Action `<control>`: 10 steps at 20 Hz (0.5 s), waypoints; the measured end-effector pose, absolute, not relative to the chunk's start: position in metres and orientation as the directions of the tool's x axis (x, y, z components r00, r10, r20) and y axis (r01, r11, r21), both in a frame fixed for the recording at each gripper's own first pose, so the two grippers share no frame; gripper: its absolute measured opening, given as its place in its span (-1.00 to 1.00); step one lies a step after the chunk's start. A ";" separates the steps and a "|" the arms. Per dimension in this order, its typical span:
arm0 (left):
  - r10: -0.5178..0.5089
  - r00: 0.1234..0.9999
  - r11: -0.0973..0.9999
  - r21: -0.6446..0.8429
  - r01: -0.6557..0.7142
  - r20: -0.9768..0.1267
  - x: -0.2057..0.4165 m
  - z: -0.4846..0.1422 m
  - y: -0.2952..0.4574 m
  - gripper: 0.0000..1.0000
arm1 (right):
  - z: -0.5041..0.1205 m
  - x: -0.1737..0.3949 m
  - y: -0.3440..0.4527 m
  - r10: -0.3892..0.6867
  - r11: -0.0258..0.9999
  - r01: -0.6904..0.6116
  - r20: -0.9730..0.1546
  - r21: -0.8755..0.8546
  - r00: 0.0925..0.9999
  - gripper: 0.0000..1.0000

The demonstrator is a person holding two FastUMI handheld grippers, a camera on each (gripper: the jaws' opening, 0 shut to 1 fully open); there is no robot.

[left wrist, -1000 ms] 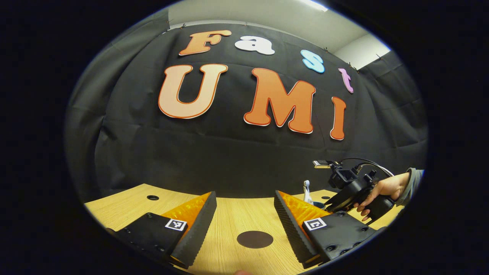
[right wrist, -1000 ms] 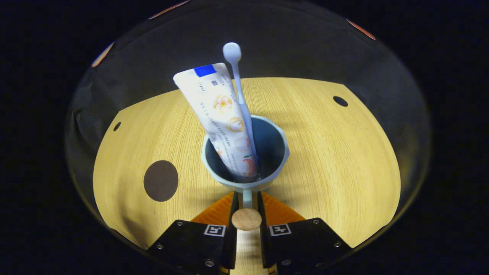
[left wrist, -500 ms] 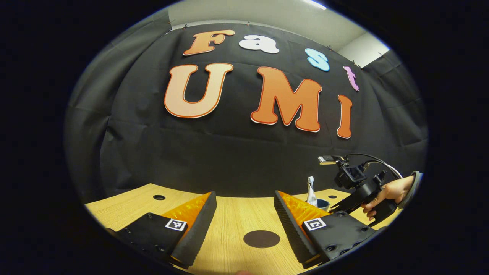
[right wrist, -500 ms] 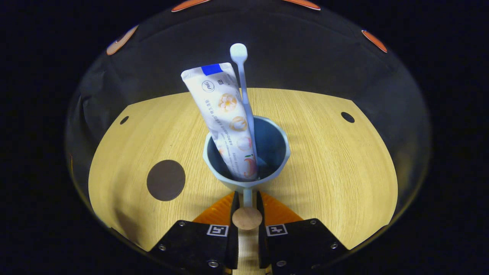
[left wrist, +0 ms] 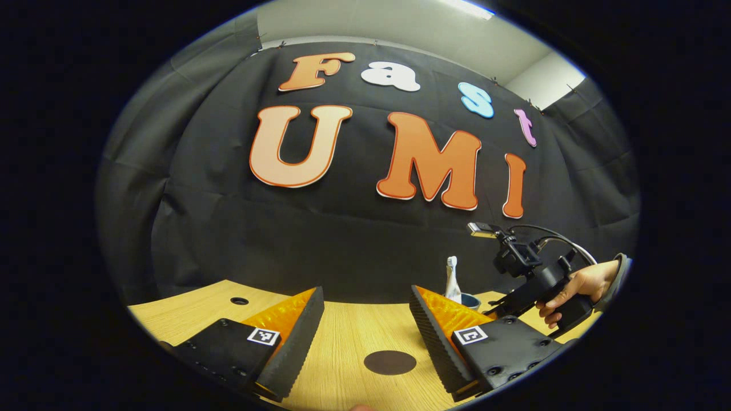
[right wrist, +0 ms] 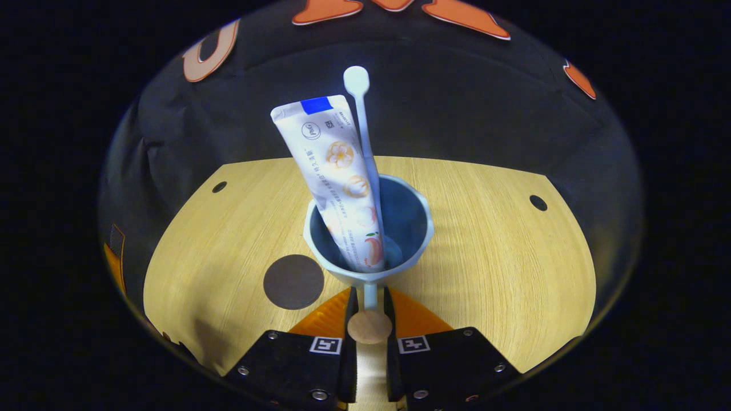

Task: Put the toothbrush and toothpaste on the desktop into the cup, then pick up the cup and place it on the coaster on the desktop.

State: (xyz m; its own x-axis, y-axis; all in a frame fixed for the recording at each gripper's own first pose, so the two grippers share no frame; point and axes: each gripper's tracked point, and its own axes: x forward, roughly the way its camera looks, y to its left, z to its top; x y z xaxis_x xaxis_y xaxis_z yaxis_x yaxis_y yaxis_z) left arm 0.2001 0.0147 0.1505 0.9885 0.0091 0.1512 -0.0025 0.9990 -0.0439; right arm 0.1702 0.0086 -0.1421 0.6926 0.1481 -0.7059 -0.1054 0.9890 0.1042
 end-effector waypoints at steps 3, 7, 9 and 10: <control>0.021 0.987 0.998 -0.068 -0.010 0.160 0.198 0.155 0.022 0.90 | -0.148 0.176 0.009 0.177 0.983 -0.160 -0.702 0.090 0.690 -0.58; 0.044 0.987 0.995 -0.090 -0.031 0.152 0.197 0.154 0.032 0.90 | -0.146 0.179 0.005 0.230 0.968 -0.232 -0.713 0.096 0.663 -0.58; 0.059 0.988 0.994 -0.098 -0.045 0.142 0.199 0.152 0.039 0.90 | -0.144 0.179 0.002 0.242 0.963 -0.252 -0.713 0.094 0.658 -0.58; 0.064 0.988 0.993 -0.103 -0.050 0.138 0.200 0.151 0.040 0.90 | -0.145 0.180 0.003 0.249 0.961 -0.259 -0.711 0.096 0.658 -0.58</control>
State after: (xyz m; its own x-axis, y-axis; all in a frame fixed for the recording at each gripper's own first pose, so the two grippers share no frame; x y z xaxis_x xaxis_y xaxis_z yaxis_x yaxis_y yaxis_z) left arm 0.1997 0.0404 0.1512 0.9883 0.0642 0.1384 -0.0501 0.9934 -0.1029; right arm 0.1797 0.0033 -0.1450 0.6581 0.2486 -0.7107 -0.2595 0.9610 0.0959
